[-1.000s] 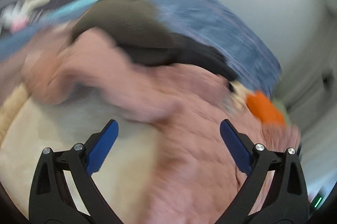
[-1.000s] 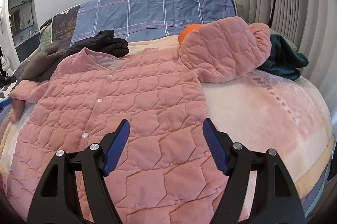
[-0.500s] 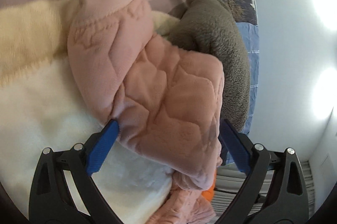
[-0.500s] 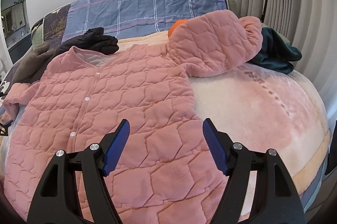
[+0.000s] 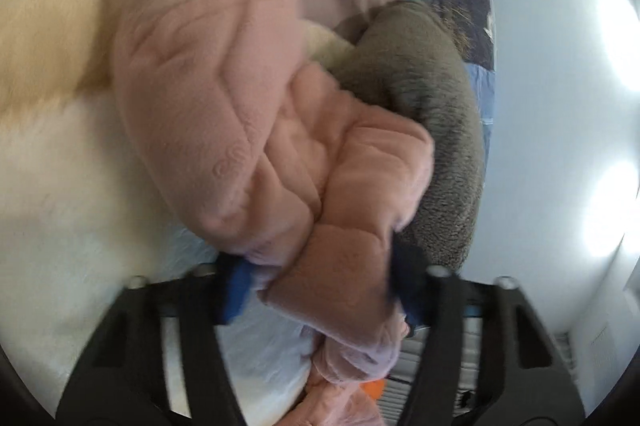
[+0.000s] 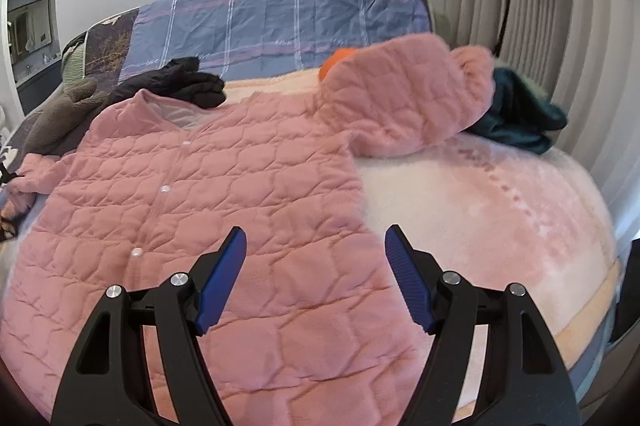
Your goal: Fold large clothes
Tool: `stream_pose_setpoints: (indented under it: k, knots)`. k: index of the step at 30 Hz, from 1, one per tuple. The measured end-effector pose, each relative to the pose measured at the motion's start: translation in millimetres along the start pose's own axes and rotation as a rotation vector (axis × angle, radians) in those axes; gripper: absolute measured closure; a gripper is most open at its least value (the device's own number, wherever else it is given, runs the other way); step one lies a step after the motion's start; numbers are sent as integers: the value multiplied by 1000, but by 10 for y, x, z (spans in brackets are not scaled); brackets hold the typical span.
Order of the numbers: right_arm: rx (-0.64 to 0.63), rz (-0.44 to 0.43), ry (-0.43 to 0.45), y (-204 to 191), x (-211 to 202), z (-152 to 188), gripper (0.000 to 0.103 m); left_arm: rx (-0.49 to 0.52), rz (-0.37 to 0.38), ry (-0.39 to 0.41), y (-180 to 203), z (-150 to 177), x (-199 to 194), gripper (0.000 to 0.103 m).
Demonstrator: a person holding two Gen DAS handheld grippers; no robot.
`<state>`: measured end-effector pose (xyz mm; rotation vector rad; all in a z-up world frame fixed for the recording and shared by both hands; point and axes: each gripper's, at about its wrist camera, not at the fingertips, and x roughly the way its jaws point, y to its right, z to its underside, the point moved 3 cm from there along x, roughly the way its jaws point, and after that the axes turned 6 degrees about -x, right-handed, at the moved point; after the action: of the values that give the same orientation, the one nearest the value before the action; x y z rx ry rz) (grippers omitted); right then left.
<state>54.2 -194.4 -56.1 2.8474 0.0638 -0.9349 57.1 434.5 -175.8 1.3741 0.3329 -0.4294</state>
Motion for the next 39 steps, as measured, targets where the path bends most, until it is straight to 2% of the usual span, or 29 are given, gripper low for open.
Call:
stream_pose_setpoints:
  k: [2,5,8,9,11,12,14,16,18,20,21,23,25,27,29,33,34,36,38,39]
  knots:
    - [27,6,-8,94,19,8,29,120,-39,64,255,88,-86,59]
    - [71,5,-22,198,50,27,29,373,-93,229,835,419,-298,60]
    - [81,-3,-26,239,59,53,29,684,-96,341,1478,1079,-351,62]
    - [76,2,-23,248,55,60,29,844,-94,382,1736,1430,-311,62]
    - [76,8,-20,271,48,72,29,1088,-90,412,2014,2048,-195,62]
    - [79,8,-21,282,48,75,29,1247,-85,399,2107,2501,-69,62]
    - [97,14,-24,344,45,92,29,1457,-101,350,2100,3096,172,59]
    - [111,24,-27,415,40,107,29,1664,-152,247,1938,3661,526,50]
    - [115,35,-29,473,32,114,29,1857,-220,142,1589,4144,827,46]
    - [112,47,-28,530,29,119,29,1997,-279,101,1323,4383,978,41]
    - [109,52,-28,548,30,116,29,2092,-310,109,1144,4391,1087,41]
    - [98,54,-28,570,49,89,29,2205,-339,138,943,4464,1059,38]
    - [86,34,-29,551,84,36,29,2222,-333,144,895,4410,965,32]
    - [66,-8,-28,493,124,-42,29,2194,-331,160,905,4267,831,28]
    - [22,-92,-28,375,221,-174,28,2156,-353,178,907,4095,714,27]
    - [-20,-303,-80,148,627,-524,26,2035,-467,192,863,3520,636,27]
    - [8,-359,-114,106,823,-642,26,1995,-494,190,851,3378,633,27]
    - [86,-400,-165,76,1145,-805,26,1909,-544,185,807,3091,584,27]
    - [171,-406,-193,49,1522,-964,26,1851,-570,185,786,2894,530,23]
    - [196,-385,-210,16,1739,-1040,30,1828,-587,198,757,2797,521,22]
